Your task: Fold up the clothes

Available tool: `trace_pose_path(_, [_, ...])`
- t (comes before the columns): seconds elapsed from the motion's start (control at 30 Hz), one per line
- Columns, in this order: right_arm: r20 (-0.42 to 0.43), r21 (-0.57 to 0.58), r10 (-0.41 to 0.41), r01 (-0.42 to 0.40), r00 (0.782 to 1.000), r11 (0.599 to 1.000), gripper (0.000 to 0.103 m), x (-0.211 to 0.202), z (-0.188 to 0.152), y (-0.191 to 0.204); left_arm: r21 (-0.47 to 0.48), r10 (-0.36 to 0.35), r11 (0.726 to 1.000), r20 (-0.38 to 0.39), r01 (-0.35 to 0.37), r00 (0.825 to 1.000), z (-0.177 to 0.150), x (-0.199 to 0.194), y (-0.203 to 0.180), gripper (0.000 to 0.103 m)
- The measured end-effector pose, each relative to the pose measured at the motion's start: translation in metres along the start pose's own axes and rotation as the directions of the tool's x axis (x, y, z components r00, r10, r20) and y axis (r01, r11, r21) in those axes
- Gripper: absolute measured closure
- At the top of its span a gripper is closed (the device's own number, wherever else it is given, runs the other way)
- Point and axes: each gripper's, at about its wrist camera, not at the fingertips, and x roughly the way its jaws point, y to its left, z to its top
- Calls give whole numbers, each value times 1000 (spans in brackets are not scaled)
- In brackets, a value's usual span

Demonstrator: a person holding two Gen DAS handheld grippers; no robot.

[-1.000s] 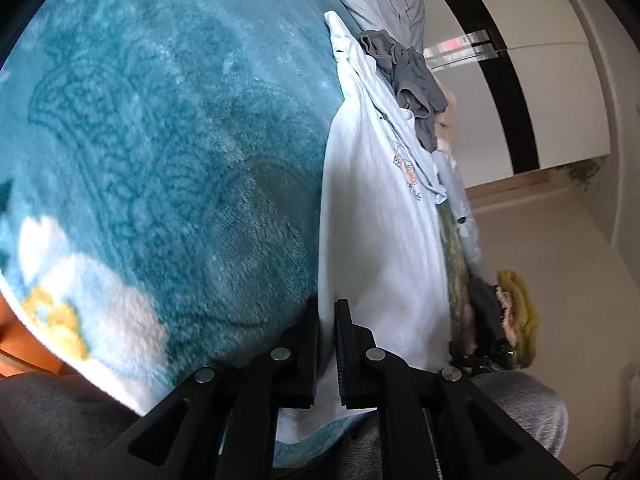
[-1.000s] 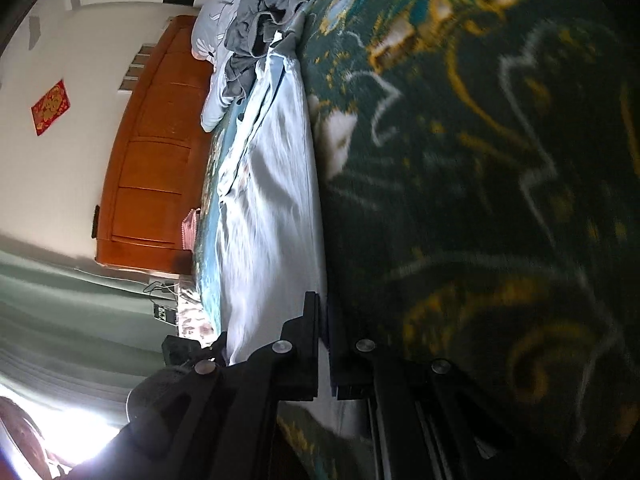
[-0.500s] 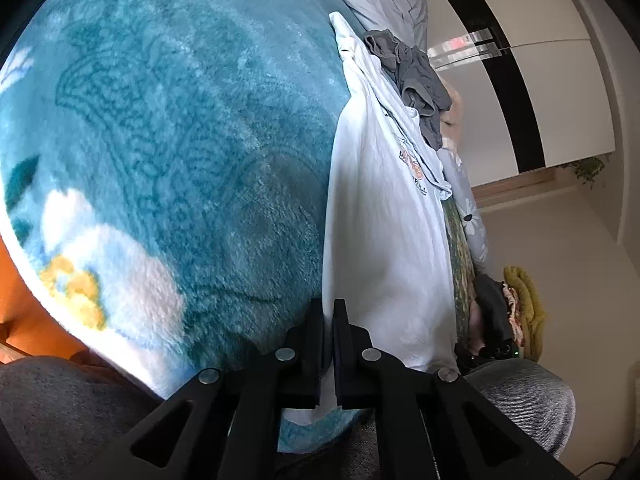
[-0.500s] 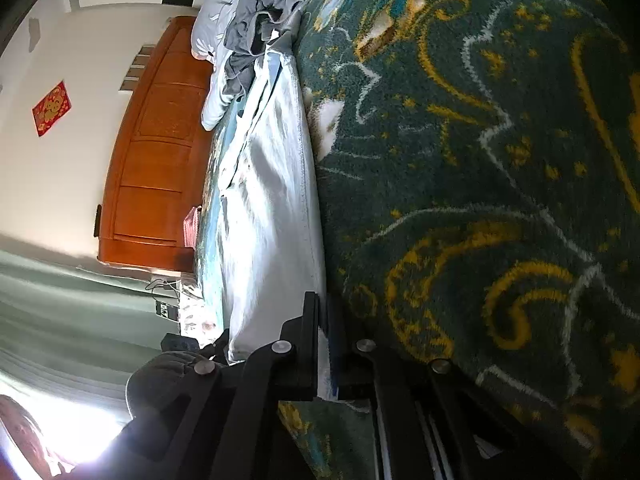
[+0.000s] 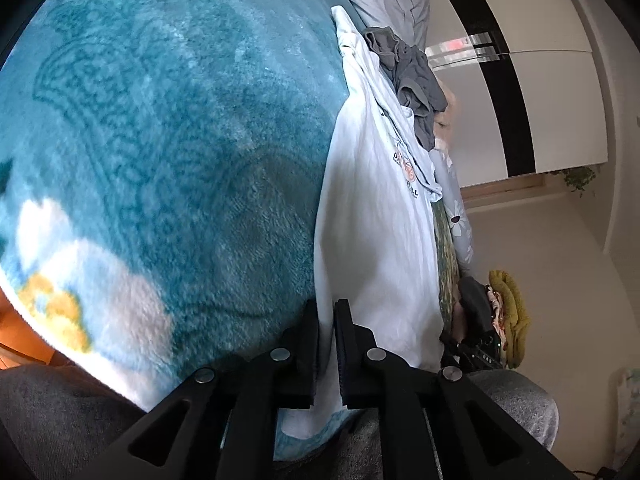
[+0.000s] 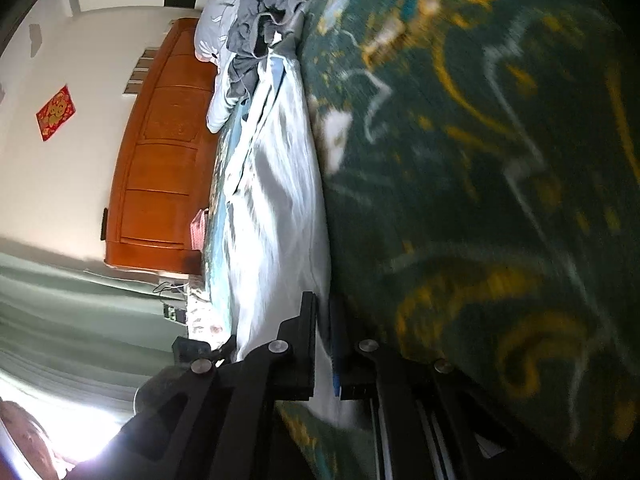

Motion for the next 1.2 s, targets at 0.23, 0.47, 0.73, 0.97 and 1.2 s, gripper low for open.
trace_pose_path(0.23, [-21,-29,17,-17,1000,999,88,10,10,7,-6,-20,1000,5,20,1000,-1,0,3,92])
trace_pose_path(0.47, [-30,-97,12,-15,999,995,73,12,3,16,-7,-33,999,2,33,999,2,3,2,91])
trace_pose_path(0.73, [-50,-129,-2,-4,999,992,81,21,5,20,46,-19,999,25,18,1000,1,2,-7,94])
trace_pose_path(0.97, [-32,-109,67,-70,997,992,97,15,6,21,106,-112,989,81,103,990,13,-8,-26,96])
trace_pose_path(1.2, [17,-138,202,-198,979,970,98,20,40,54,103,-163,983,136,149,977,58,-16,-40,96])
